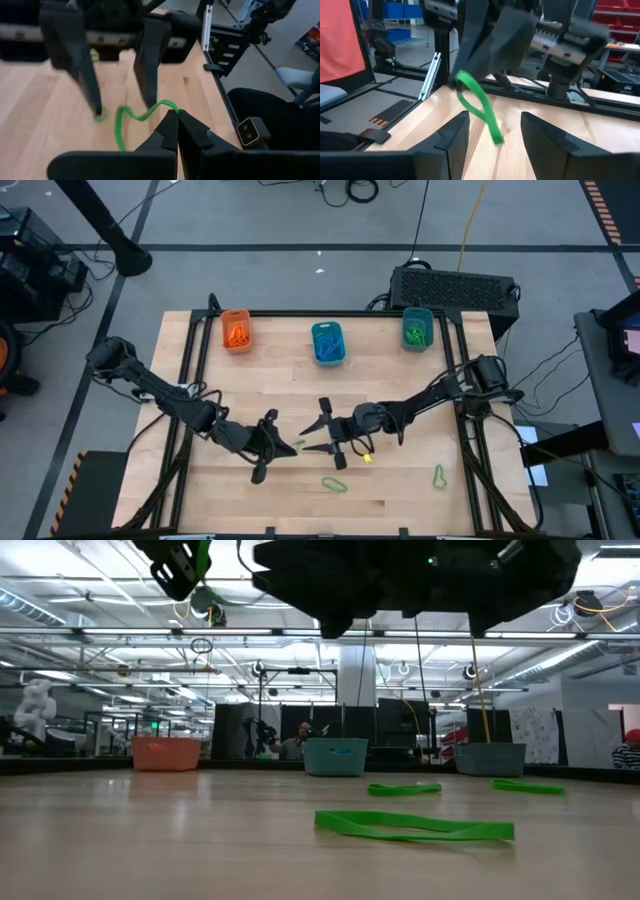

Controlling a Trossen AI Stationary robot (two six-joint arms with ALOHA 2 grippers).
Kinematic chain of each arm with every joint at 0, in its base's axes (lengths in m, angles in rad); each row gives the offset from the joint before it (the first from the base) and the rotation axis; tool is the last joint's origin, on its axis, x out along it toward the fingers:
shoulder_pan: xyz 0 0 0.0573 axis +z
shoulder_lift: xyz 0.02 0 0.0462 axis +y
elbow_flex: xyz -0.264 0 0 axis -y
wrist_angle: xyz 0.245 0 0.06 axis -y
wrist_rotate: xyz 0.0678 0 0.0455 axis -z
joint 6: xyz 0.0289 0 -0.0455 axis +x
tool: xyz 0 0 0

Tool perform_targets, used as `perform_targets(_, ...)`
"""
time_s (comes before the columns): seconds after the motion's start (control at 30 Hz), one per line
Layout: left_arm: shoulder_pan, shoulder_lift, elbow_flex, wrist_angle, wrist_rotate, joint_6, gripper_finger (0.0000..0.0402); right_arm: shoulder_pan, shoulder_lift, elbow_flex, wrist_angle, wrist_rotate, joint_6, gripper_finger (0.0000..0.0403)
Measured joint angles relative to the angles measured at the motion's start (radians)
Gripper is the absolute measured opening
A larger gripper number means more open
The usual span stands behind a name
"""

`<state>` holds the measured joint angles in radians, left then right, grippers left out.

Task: Sort rubber bands into baskets
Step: Put the green rubber band into the dark blue bin

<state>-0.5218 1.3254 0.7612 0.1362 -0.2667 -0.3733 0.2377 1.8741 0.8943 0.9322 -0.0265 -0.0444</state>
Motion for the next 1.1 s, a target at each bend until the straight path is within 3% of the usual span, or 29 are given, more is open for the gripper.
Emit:
perform_targets(0.37,0.000,0.000,0.000,0.014,0.003,0.020,0.0002,0.000,0.044,0.106,-0.178,0.000,0.000,0.0154)
perform_targets(0.5,0.000,0.000,0.000,0.012,0.003,0.020,0.0002,0.000,0.044,0.115,-0.185,-0.001,-0.005,0.0101)
perform_targets(0.63,0.000,0.000,0.000,0.011,0.003,0.020,0.0002,0.000,0.044,0.115,-0.206,-0.001,-0.041,0.0023)
perform_targets(0.7,0.000,0.000,0.000,0.011,0.002,0.016,0.0007,0.000,0.044,0.115,-0.226,0.000,-0.054,0.0009)
perform_targets(0.87,0.000,0.000,0.000,0.009,-0.012,0.016,0.0048,0.000,0.044,0.115,-0.234,0.000,-0.048,0.0002)
perform_targets(1.1,0.000,0.000,0.000,-0.029,-0.025,0.013,0.0142,0.000,0.030,0.115,-0.263,0.000,-0.049,0.0001)
